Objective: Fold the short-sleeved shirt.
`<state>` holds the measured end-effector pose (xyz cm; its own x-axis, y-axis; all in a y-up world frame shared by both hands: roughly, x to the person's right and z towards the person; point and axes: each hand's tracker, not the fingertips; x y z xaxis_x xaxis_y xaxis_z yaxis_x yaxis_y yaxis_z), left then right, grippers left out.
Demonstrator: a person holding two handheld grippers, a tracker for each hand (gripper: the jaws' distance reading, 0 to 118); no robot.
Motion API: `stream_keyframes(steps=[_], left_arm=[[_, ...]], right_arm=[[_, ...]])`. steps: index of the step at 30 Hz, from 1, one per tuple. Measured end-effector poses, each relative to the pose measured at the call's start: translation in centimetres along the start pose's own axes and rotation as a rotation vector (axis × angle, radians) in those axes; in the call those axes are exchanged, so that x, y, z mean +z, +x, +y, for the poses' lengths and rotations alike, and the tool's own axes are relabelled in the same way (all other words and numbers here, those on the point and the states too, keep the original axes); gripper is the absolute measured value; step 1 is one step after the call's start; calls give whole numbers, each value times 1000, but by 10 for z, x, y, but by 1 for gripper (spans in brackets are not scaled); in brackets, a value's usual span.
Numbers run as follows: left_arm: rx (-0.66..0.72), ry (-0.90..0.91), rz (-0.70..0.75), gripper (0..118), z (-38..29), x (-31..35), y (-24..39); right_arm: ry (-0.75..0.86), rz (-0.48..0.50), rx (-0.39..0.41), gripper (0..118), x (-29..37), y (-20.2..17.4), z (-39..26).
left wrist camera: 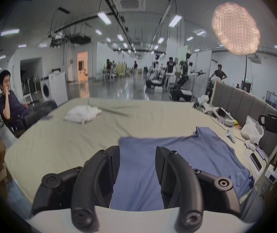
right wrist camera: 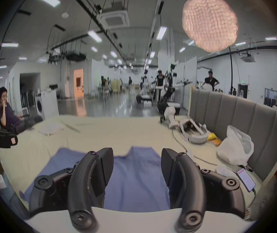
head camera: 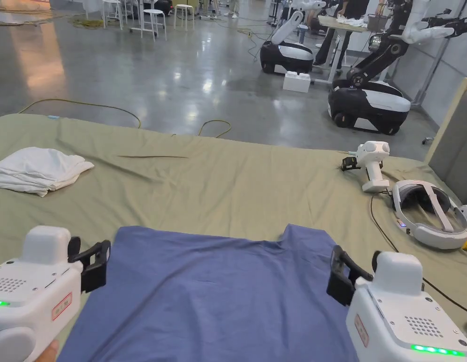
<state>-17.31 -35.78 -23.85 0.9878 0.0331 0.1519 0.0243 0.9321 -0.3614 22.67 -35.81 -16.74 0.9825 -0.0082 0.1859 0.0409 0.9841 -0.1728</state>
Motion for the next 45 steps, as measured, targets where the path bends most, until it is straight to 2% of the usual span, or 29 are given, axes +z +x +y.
stream_keyframes(steps=[2,3,4,5,6,7,9,11,16,21,29,31,32,33,35,39,43,45], left_arm=[[-16,58,8,46,10,1,10],[-18,80,11,40,11,1,13],[-18,102,10,29,14,2,17],[-17,126,5,18,17,4,20],[-19,137,4,12,19,5,22],[-21,147,12,5,20,2,22],[-31,150,8,1,23,2,24],[-36,167,11,0,20,-4,19],[-43,155,30,0,13,-4,5],[23,-142,-3,0,-14,-15,-36],[150,-553,40,0,-85,-3,-80],[174,-630,52,5,-98,0,-84],[187,-666,53,15,-105,-1,-87],[206,-695,56,32,-113,-2,-90],[264,-757,56,50,-127,-9,-98],[334,-803,59,57,-143,-20,-99],[245,-918,126,57,-156,-29,-87],[195,-878,137,57,-154,-28,-79]], right_arm=[[67,-29,2,62,-1,-10,7],[88,-46,7,55,-1,-14,9],[104,-47,11,38,-4,-17,10],[116,-41,9,15,-4,-19,11],[119,-54,16,4,-5,-22,12],[121,-79,21,2,-5,-26,12],[130,-17,1,0,-6,-24,14],[124,-57,24,0,-7,-27,13],[123,-51,22,0,-9,-27,13],[71,-33,47,0,-15,-21,6],[-31,-12,70,0,-20,-17,-19],[-54,-6,72,0,-21,-16,-24],[-62,-6,75,0,-21,-17,-28],[-70,-5,77,0,-22,-17,-30],[-92,-1,75,0,-23,-17,-35],[-121,2,78,0,-25,-18,-43],[-144,2,82,0,-24,-16,-49],[-154,0,84,0,-22,-16,-51]])
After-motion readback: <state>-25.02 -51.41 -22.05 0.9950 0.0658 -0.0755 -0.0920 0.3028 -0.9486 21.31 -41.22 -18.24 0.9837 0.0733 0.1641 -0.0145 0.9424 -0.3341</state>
